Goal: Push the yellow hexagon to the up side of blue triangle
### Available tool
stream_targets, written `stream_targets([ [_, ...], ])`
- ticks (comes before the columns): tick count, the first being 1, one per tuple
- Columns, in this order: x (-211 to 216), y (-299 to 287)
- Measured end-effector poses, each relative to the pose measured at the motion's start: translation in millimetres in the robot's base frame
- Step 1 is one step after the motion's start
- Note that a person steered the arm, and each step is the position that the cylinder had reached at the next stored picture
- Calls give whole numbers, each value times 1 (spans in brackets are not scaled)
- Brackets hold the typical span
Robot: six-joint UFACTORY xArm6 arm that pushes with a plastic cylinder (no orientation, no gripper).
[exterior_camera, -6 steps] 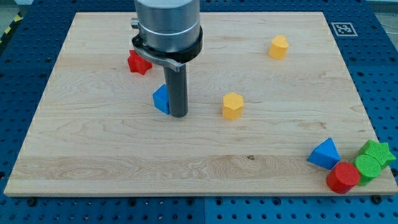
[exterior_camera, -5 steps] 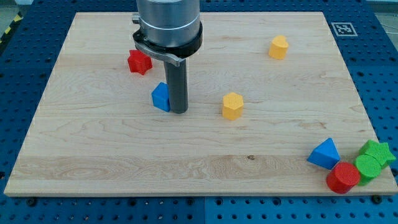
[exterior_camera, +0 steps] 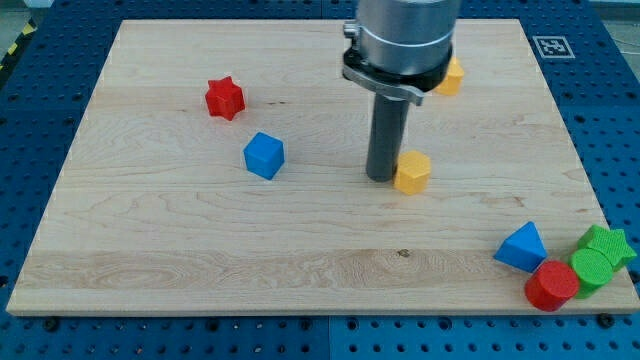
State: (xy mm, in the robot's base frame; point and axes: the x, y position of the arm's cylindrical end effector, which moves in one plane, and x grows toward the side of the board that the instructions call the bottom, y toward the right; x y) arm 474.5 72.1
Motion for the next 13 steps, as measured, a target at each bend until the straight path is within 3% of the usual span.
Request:
stream_targets([
  [7,0,127],
  [8,-10,127],
  [10,-70,128],
  [13,-64,161],
])
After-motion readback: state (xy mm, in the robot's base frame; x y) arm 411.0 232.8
